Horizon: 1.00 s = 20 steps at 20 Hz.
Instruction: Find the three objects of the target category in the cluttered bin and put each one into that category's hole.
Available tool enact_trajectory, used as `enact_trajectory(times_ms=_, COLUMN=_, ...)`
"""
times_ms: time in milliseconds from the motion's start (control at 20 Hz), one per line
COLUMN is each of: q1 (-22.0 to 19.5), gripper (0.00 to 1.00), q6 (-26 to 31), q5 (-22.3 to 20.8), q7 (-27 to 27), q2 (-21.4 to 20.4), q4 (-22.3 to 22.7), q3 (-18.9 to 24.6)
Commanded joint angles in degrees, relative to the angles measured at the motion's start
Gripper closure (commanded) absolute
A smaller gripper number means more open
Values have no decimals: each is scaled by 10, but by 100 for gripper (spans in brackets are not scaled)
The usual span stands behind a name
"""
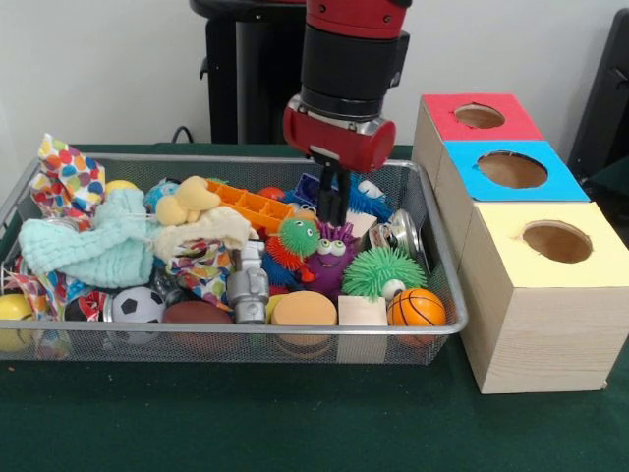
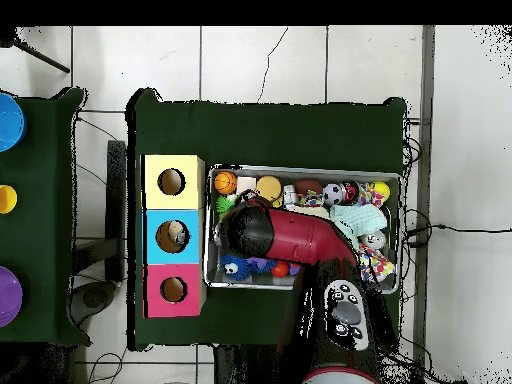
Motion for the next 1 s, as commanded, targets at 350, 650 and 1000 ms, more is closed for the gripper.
enact_trajectory(times_ms=350, q1=57, gripper=100, q6=53, q5=4, q7=72, q2=32, q4=26, q3=7)
enact_trajectory(times_ms=650, q1=155, gripper=100, q6=173, q5=-22, q7=103, q2=39, q4=-44, q3=-131)
enact_trajectory(times_ms=1000, q1=174, gripper=100, q6=197, q5=-18, q7=88, q2=13, q4=-73, q3=-180)
